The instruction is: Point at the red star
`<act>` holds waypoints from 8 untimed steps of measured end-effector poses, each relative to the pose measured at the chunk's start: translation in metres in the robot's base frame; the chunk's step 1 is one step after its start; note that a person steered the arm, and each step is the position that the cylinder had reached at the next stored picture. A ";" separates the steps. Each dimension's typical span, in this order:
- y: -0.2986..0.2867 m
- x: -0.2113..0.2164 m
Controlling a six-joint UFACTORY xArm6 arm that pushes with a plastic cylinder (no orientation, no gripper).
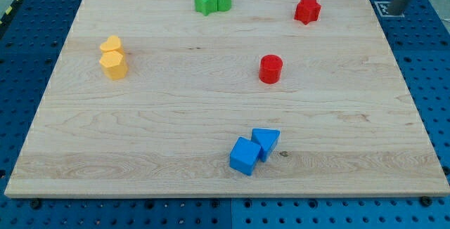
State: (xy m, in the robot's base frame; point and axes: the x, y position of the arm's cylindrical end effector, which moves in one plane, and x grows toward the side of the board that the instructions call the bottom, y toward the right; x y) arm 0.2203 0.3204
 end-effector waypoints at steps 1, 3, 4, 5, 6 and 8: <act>-0.013 -0.029; -0.014 -0.029; -0.014 -0.029; -0.034 -0.028; -0.095 -0.023; -0.154 0.046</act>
